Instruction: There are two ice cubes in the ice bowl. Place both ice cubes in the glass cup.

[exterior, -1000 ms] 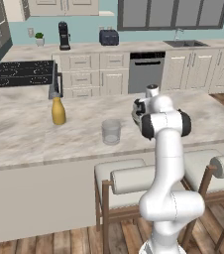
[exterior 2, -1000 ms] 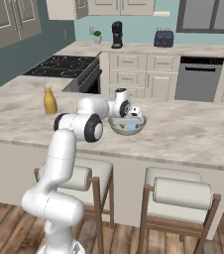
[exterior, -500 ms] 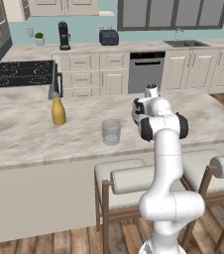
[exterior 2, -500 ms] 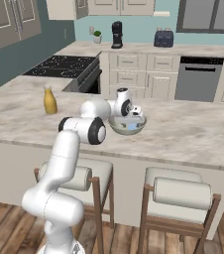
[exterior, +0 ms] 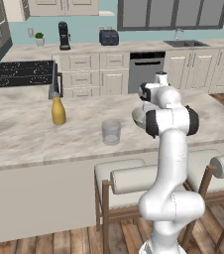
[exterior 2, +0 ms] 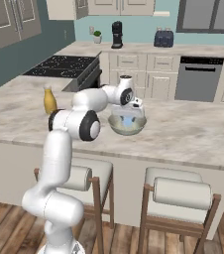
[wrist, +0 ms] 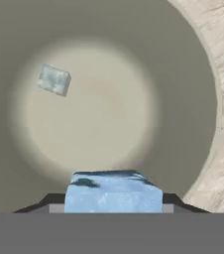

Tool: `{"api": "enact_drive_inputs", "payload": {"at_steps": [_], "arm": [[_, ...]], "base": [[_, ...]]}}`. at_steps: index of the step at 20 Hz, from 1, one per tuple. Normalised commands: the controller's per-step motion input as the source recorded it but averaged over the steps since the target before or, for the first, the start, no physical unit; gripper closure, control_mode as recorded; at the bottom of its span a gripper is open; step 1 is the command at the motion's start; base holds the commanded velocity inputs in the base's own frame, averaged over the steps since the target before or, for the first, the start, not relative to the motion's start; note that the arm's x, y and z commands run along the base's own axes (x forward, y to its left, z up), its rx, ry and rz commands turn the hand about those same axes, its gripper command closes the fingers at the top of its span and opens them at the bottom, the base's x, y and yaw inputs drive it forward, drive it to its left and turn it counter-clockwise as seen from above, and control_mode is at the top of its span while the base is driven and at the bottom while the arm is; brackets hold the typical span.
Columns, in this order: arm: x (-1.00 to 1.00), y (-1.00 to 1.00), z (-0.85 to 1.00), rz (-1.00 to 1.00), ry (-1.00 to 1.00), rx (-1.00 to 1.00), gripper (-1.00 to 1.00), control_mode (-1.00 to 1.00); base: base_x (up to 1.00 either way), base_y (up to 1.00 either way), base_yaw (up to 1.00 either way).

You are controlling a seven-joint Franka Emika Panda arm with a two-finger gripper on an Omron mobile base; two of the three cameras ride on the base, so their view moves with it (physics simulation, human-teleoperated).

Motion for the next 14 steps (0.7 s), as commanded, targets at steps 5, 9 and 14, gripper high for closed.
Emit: {"api": "enact_drive_inputs", "payload": {"at_steps": [5,9,14], "arm": [[-1.0,0.24,0.75,0.0,-0.19,0.12,1.0,-1.0],[-1.0,0.71,0.84,0.0,-0.19,0.06,1.0,-1.0],[-0.85,1.0,0.98,-0.01,-0.21,0.01,1.0,-1.0]], "base": [[0.0,0.0,0.0],[0.0,0.0,0.0],[0.0,0.0,0.0]]}}
